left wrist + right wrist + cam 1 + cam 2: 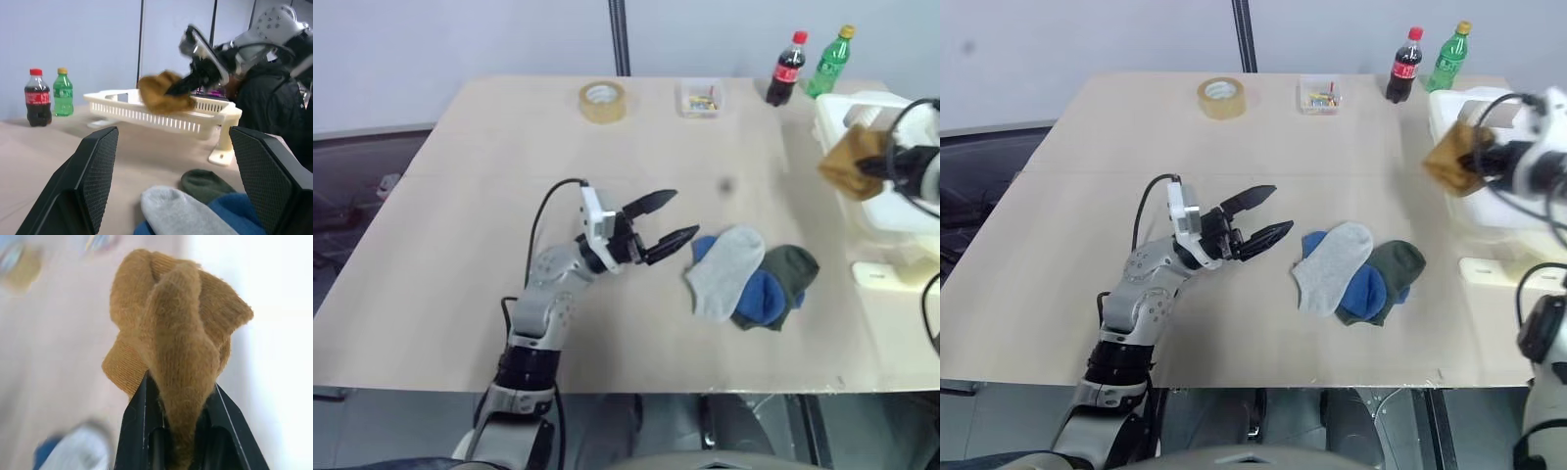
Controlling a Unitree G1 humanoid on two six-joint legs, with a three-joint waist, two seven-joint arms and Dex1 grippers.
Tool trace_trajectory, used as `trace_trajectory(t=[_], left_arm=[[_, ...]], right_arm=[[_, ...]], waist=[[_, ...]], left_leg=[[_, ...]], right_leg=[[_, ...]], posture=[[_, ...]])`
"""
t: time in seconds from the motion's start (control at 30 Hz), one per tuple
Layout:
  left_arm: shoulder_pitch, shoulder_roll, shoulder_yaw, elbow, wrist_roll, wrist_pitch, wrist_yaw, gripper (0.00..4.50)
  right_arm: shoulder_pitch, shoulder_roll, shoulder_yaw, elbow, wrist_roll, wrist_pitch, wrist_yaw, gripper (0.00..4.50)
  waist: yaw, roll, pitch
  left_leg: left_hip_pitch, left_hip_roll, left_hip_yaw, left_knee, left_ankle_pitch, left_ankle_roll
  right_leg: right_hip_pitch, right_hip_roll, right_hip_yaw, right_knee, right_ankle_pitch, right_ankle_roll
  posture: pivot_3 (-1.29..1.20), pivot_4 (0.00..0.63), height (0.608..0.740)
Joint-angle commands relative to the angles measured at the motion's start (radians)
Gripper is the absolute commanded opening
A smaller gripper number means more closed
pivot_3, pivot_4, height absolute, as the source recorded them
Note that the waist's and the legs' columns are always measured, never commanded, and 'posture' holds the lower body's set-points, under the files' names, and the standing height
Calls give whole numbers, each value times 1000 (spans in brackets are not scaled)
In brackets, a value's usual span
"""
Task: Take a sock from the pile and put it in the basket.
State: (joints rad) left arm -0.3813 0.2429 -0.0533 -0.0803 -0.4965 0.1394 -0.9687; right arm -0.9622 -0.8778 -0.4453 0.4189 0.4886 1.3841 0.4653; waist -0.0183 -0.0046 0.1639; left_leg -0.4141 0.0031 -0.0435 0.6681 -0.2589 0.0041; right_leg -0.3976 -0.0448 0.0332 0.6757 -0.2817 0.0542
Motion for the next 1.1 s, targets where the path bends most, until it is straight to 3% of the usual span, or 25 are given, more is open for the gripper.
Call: trace_trajectory(t=[0.03, 0.17, 0.23, 0.3, 0.5, 0.6, 0.77, 0.97, 1.1], left_arm=[[0, 12, -13, -9, 5, -16, -17, 3890], [-3, 29, -15, 6, 6, -13, -32, 3890], [-4, 34, -18, 12, 11, -24, -38, 3890], [-1, 40, -19, 13, 13, -27, -42, 3890], [7, 52, -21, 14, 8, -25, -48, 3890], [10, 55, -24, 14, 5, -24, -51, 3890], [18, 60, -35, 21, 14, -28, -64, 3890], [37, 83, -26, 14, 28, 12, -22, 3890], [65, 110, -18, -7, 55, 62, 41, 3890]], right_arm=[[-61, -51, -55, 210, -41, -129, -29, 110], [-75, -78, -16, 386, -94, -257, -31, 110], [-62, -82, 19, 428, -133, -345, -25, 954], [-40, -90, 58, 429, -163, -413, 8, 1473], [91, -139, 235, 331, -308, -677, 122, 4216], [160, -166, 277, 284, -370, -822, 134, 4216], [210, -139, 179, 177, -314, -1019, 143, 4216], [362, -44, 117, -218, -90, -908, 315, 4216], [519, 20, 122, -479, 18, -832, 352, 4216]], waist=[[2, 0, 0], [2, 0, 0], [2, 0, 1], [1, 1, 1], [5, 1, 1], [4, 1, 1], [0, 2, 1], [2, 2, 1], [9, 2, 1]], left_leg=[[0, 0, 2, 0, 0, 0], [1, 0, 5, 0, -1, 1], [1, 0, 6, 0, -1, 2], [1, 0, 8, 0, -1, 3], [0, 1, 9, 0, -2, 3], [0, 1, 9, 1, -2, 3], [2, 2, 10, 1, -2, 3], [2, 4, 8, 2, -2, 3], [1, 5, 4, 2, -2, 3]], right_leg=[[0, 0, 1, 0, 0, 0], [-1, 0, 4, 1, 0, 0], [-1, 0, 5, 0, 0, 0], [-1, 0, 7, 0, 0, 0], [-2, 0, 7, -1, 0, 1], [-2, 0, 7, -1, 0, 1], [-2, 0, 9, 1, 0, 1], [-1, 4, 9, 2, 0, 1], [-1, 3, 8, 2, 0, 1]], posture=[[0, 150, 740], [0, 150, 740], [0, 150, 740], [0, 150, 740], [0, 150, 740], [0, 150, 740], [0, 150, 740], [0, 150, 740], [0, 150, 740]])
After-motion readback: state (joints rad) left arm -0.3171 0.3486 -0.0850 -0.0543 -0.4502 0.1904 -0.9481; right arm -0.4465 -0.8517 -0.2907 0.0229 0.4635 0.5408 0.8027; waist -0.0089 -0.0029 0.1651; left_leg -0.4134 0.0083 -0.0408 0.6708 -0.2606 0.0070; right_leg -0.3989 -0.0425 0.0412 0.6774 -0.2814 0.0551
